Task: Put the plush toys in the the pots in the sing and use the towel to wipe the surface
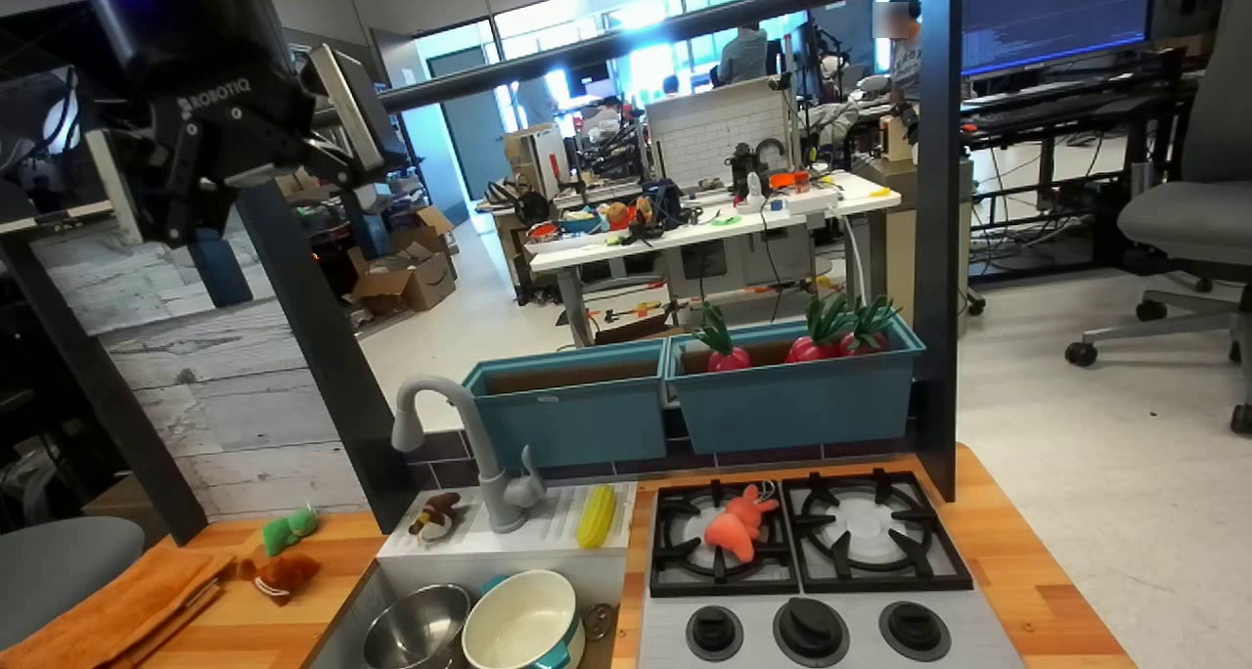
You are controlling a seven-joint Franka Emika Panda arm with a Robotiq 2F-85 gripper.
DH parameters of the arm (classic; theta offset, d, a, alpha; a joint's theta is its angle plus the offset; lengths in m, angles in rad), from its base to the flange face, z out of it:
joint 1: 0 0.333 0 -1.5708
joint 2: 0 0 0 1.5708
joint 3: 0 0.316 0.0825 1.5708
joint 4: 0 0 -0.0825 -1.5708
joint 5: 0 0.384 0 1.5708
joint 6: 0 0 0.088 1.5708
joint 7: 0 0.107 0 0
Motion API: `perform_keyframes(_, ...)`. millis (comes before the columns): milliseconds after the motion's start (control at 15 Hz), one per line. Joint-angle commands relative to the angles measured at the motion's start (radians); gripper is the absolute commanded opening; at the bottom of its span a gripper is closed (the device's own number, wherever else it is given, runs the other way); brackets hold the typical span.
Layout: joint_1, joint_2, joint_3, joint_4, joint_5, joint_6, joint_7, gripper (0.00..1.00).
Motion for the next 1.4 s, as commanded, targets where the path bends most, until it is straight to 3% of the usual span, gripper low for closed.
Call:
perform_keyframes(0,-0.009,-0.001,0.006,0.004,0.000,-0.002,-0.004,1.00)
perform_keyframes(200,-0.008,0.005,0.006,0.010,0.028,0.003,0.004,1.00)
perform_keyframes(467,0.041,0.105,0.063,0.030,0.044,0.057,0.068,1.00)
perform_keyframes(600,0.080,0.182,0.109,0.039,0.052,0.140,0.131,1.00)
perform_keyframes(800,0.150,0.309,0.151,0.038,-0.008,0.408,0.256,1.00)
perform_keyframes(1067,0.323,0.551,0.071,0.131,-0.193,0.696,0.503,1.00)
perform_keyframes(1200,0.361,0.623,0.065,0.174,-0.143,0.723,0.510,1.00)
perform_keyframes(1267,0.351,0.549,0.065,0.100,-0.127,0.705,0.472,1.00)
perform_keyframes(1333,0.371,0.593,0.059,0.127,-0.122,0.716,0.482,1.00)
